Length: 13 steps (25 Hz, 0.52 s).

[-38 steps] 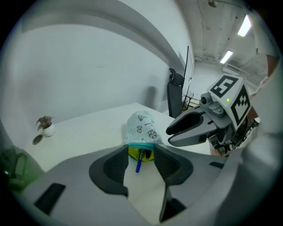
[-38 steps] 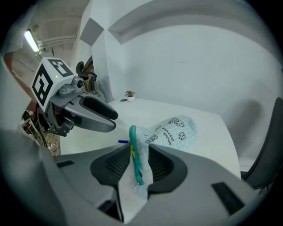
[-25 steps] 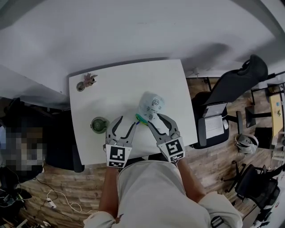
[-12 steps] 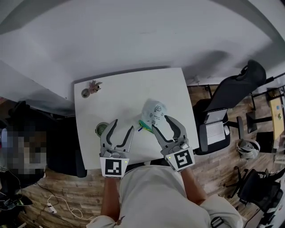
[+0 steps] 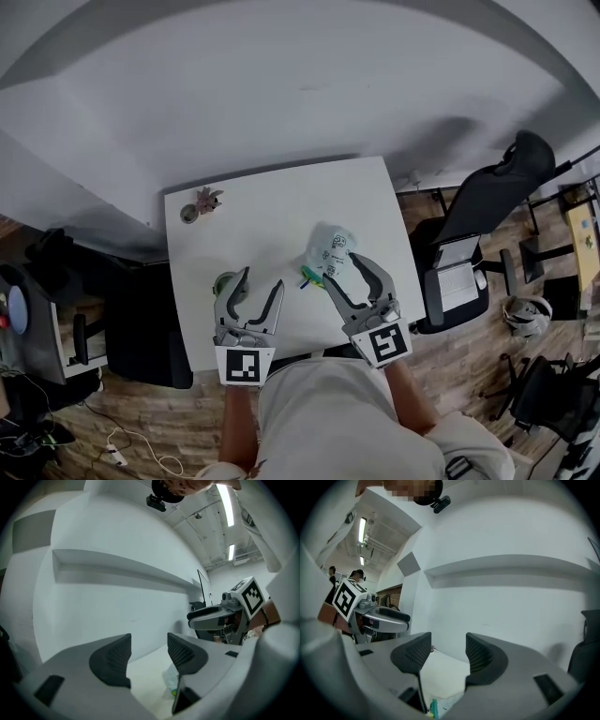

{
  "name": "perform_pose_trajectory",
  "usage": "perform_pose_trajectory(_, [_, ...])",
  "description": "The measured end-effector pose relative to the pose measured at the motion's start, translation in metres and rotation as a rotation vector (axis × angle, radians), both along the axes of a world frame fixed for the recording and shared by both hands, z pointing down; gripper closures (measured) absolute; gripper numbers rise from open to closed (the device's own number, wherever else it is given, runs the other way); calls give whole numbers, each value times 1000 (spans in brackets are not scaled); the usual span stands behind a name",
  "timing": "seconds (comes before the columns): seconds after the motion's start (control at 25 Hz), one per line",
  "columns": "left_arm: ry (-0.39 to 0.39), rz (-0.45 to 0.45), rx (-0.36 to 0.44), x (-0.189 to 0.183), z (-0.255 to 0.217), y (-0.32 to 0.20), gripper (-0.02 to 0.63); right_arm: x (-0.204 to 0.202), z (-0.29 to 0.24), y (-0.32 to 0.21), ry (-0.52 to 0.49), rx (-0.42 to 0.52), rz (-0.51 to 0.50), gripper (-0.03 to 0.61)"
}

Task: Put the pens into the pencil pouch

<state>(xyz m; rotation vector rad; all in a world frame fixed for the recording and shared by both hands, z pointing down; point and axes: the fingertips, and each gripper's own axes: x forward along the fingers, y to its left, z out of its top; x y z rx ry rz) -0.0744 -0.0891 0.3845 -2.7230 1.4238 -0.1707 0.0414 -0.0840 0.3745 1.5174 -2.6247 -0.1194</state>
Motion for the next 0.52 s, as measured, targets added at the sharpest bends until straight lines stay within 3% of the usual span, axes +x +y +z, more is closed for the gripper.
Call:
perform_pose_trajectory(0.2, [-43,52,42,-3,-6,-3,374,-4,-1,0,19,-1,29,351])
perform_pose_trajectory(0.36, [-140,100,109,-4,-13,-8,374,-8,-4,1,30,1,44,351])
perform_pose_trajectory(0.52, [12,33,20,-9,-12,-8,374,-8,-7,4,25,6,52,351])
